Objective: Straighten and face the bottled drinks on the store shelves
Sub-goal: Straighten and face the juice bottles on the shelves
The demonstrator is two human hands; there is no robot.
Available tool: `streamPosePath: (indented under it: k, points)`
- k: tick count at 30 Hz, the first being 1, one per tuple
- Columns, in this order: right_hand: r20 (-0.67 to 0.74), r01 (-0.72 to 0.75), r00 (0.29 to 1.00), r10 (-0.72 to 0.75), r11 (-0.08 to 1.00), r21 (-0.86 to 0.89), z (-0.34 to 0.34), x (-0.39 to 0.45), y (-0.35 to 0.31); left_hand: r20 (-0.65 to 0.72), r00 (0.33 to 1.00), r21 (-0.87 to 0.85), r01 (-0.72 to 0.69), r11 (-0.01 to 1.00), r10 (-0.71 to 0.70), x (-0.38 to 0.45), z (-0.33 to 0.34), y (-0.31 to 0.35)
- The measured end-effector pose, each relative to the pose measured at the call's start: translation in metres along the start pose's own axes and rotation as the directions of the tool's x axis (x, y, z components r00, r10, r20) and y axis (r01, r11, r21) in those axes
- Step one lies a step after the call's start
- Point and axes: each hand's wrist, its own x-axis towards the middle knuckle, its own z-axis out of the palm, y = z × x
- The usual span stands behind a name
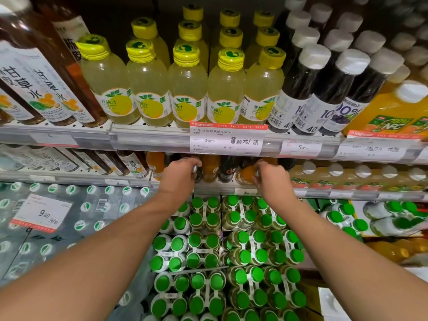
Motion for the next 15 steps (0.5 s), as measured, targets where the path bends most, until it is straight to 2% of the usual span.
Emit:
streamPosePath:
  k: [4, 8, 11, 15]
  points:
    - [-0.034, 0.046, 0.998, -0.045, 0.998, 0.04, 0.001, -0.008, 0.002, 0.002, 1.0, 0.017, -0.03, 0.999, 0.03, -0.008, 0.003, 0.0]
    - [-0.096, 0.074, 0.993, -0.067, 0.995, 0.068, -0.002, -0.024, 0.005, -0.065, 0.997, -0.1, -0.038, 0.994, 0.032, -0.029, -0.004, -0.004]
    - [-0.141, 0.069, 0.989, -0.046, 0.985, 0.159, -0.012, -0.04, 0.002, -0.136, 0.99, -0.193, -0.003, 0.981, -0.024, -0.049, -0.018, -0.004]
    - [-0.08, 0.103, 0.993, -0.089, 0.975, 0.195, -0.023, -0.059, -0.017, -0.159, 0.981, -0.253, 0.065, 0.965, -0.108, -0.073, -0.031, -0.015]
